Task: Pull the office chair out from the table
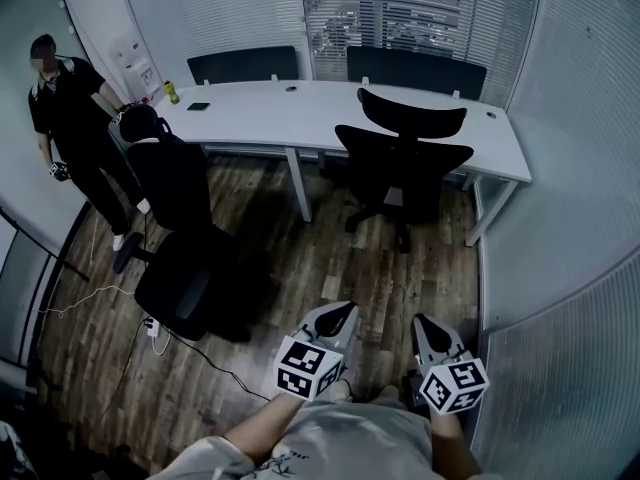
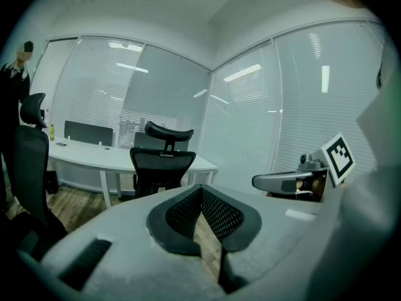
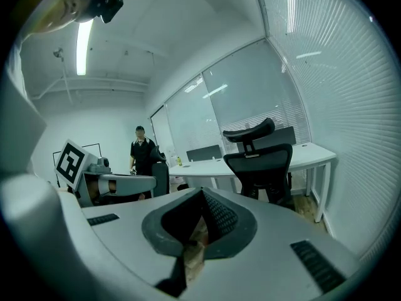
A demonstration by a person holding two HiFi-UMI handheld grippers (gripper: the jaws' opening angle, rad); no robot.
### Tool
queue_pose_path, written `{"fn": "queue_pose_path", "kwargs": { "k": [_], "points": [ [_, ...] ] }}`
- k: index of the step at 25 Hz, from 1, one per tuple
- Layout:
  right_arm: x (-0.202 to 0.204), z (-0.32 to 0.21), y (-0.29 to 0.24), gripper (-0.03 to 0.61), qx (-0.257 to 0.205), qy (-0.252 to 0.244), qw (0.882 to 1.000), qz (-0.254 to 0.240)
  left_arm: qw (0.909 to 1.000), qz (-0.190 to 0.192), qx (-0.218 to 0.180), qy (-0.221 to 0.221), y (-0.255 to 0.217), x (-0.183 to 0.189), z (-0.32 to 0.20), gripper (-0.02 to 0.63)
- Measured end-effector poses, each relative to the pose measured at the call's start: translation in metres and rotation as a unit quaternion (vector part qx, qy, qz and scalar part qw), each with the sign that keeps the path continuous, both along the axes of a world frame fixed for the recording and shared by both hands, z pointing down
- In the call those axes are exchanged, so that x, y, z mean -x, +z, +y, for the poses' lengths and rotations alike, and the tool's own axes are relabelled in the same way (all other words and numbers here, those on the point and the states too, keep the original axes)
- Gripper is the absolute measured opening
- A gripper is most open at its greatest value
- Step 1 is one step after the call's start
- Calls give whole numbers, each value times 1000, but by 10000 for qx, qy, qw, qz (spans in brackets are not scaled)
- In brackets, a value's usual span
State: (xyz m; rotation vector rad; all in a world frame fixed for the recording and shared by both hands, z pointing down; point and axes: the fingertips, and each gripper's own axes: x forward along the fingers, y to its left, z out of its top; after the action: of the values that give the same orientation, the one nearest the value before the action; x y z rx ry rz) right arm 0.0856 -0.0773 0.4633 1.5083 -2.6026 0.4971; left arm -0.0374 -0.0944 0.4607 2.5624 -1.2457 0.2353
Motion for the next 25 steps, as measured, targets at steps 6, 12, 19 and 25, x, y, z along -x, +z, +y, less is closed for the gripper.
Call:
{"fn": "queue_pose_path", "kwargs": {
  "k": [6,12,19,25],
  "points": [
    [16,9,2,8,9,62,10000,-27,10000,38,36,53,5,15,4,11],
    [19,0,2,8,-44,77,10000,2,9998,47,19,169,7,15,-4,11],
    [23,-27,6,8,11,36,10000,-47,9999,19,-3,137,7,19,-28,11],
    [23,-65,5,8,-64,-33,9999,-93,9999,45,-9,96,7,18,-63,11]
  ]
}}
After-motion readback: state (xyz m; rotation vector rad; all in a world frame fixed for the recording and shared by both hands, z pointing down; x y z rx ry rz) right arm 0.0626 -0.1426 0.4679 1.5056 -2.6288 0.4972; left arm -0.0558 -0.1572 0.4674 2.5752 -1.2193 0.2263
